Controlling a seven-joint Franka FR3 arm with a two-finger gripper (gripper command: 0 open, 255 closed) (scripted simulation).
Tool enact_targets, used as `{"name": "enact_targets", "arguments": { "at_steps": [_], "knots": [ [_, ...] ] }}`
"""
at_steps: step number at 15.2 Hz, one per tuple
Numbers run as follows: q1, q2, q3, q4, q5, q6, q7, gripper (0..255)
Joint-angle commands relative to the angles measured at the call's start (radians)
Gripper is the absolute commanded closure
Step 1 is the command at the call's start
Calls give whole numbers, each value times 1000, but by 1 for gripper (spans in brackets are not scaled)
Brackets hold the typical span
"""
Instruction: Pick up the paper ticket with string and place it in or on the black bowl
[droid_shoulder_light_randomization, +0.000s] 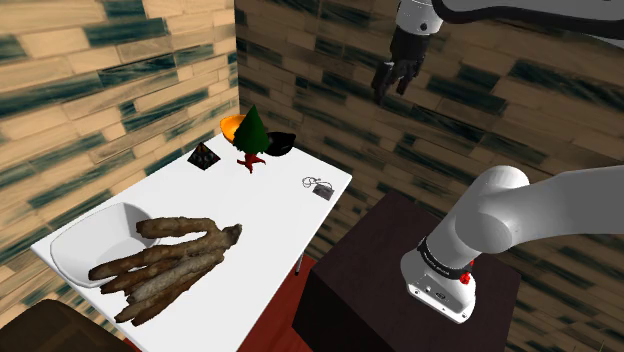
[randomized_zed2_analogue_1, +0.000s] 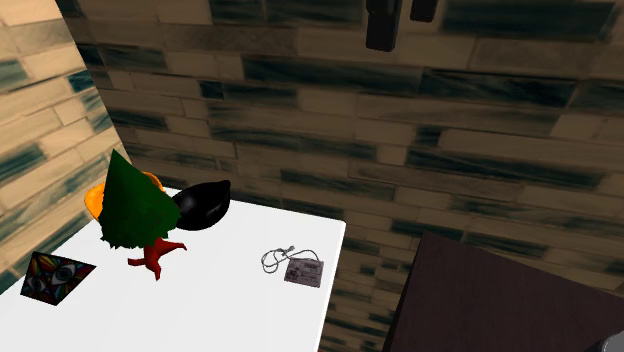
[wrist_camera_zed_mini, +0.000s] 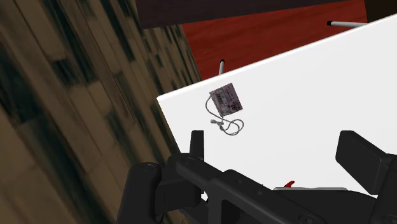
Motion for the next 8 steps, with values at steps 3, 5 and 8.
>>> {"name": "enact_targets", "arguments": {
  "at_steps": [3, 5, 8],
  "knots": [
    [-5, 26, -25, -41, 0, 63, -13, 0],
    [-10, 59, -50, -77, 1, 126, -26, 0],
    [-16, 119, -87, -123, 4, 223, -48, 0]
  ]
}}
